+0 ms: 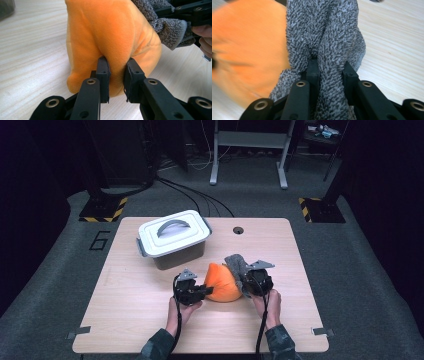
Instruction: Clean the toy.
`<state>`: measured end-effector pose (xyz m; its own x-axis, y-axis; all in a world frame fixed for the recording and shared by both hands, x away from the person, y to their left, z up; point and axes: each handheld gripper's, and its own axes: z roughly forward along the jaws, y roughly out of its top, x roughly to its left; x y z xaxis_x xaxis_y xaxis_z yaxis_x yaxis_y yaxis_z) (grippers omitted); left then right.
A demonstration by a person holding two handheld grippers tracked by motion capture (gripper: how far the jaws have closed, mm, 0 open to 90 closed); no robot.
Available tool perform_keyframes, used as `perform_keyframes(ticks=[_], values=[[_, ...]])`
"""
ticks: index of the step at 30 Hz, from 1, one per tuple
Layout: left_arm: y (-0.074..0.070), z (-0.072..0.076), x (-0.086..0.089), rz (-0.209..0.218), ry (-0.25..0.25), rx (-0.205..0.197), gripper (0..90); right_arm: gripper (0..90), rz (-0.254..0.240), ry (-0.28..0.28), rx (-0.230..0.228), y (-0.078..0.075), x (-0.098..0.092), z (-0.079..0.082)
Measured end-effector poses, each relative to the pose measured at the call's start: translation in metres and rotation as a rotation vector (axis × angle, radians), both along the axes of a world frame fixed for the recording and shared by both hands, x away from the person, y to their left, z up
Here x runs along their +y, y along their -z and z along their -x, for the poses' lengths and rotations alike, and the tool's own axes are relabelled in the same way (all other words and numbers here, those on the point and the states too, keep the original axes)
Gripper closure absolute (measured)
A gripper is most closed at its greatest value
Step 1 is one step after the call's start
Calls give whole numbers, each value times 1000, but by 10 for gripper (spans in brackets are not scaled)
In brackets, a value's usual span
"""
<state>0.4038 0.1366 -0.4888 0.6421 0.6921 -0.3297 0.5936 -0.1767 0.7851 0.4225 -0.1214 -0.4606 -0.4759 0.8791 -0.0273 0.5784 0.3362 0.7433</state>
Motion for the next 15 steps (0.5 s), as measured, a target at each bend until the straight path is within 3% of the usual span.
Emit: perform_keyframes(ticks=[6, 8, 9, 12, 15], values=[[1, -2, -1, 6, -3, -2, 761, 731, 15, 49, 46, 8, -11, -2], [1, -3, 0, 3, 4, -3, 761, 730, 8, 51, 19, -2, -12, 4], [1, -4, 1, 6, 2, -1, 761, 730, -2, 33, -17, -12, -11, 9], [1, -4, 1, 5, 0, 1, 761, 730, -13, -33, -66, -33, 6, 23], [1, -3, 1, -8, -2, -3, 761, 730, 2, -104, -69, -36, 30, 29]])
